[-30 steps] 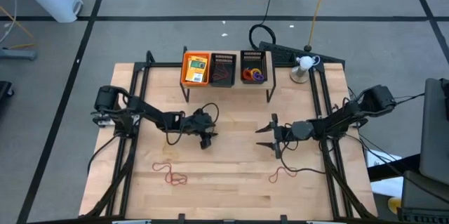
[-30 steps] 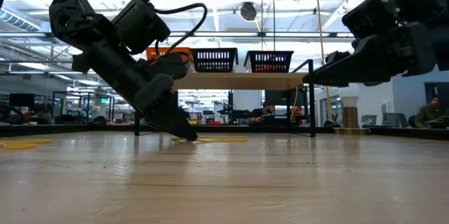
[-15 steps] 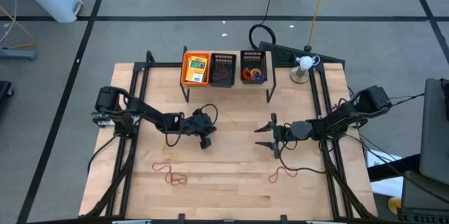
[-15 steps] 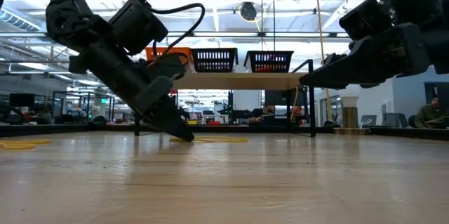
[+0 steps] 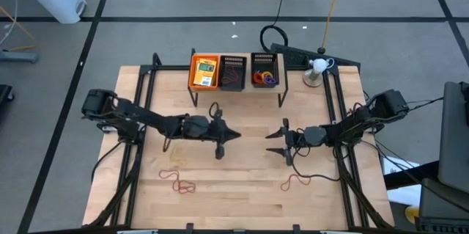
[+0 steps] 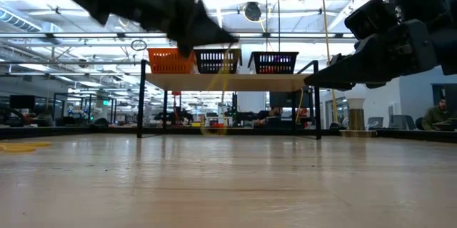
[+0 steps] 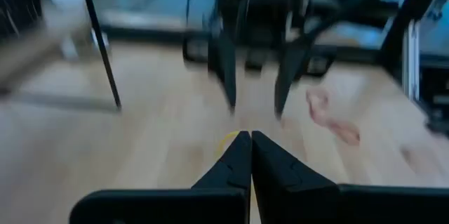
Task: Pick & Place Office Desk Supplies
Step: Put the yellow rubber band into the left black bin on the shelf
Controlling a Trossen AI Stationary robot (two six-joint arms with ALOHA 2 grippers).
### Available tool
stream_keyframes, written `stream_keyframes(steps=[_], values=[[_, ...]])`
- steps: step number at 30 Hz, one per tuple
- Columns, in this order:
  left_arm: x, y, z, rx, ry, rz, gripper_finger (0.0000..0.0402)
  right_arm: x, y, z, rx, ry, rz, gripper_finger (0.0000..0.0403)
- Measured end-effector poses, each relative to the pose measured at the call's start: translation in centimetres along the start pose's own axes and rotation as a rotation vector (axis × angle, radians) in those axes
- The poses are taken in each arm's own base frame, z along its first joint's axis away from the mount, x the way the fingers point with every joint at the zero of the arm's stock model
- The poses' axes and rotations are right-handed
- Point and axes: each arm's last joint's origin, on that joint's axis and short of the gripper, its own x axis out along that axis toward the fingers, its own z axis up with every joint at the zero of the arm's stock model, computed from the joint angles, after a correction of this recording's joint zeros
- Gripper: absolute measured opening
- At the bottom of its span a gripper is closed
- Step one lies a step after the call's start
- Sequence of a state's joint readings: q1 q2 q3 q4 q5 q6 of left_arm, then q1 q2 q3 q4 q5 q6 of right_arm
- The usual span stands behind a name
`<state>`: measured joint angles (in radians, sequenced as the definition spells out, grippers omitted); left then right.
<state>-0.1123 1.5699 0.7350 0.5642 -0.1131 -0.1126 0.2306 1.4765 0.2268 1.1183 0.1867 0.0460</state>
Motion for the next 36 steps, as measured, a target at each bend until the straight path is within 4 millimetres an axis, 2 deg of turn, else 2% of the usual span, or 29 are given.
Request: stream_keyframes(steps=[6, 12, 17, 24, 29, 36], values=[[-2.2, -0.6, 4.9, 0.114, -0.131, 0.055, 0.0, 0.0, 0.0, -0.1, 0.004, 0.015, -0.001, 0.0212], [-4.5, -0.3, 9.3, 0.236, -0.217, 0.198, 0.0, 0.0, 0.0, -0.2, 0.017, 0.024, -0.002, 0.0212], [-5.4, 0.1, 12.8, 0.335, -0.246, 0.292, 0.0, 0.0, 0.0, -0.3, 0.016, 0.026, -0.001, 0.0212], [-6.8, 1.4, 18.0, 0.389, -0.272, 0.367, 0.0, 0.0, 0.0, -0.3, 0.015, 0.035, -0.002, 0.0212], [-7.6, 3.1, 20.1, 0.393, -0.297, 0.459, 0.0, 0.0, 0.0, -0.4, 0.014, 0.039, -0.002, 0.0212], [-7.9, 5.8, 20.4, 0.349, -0.275, 0.528, 0.0, 0.0, 0.0, -0.4, 0.014, 0.039, -0.002, 0.0212]])
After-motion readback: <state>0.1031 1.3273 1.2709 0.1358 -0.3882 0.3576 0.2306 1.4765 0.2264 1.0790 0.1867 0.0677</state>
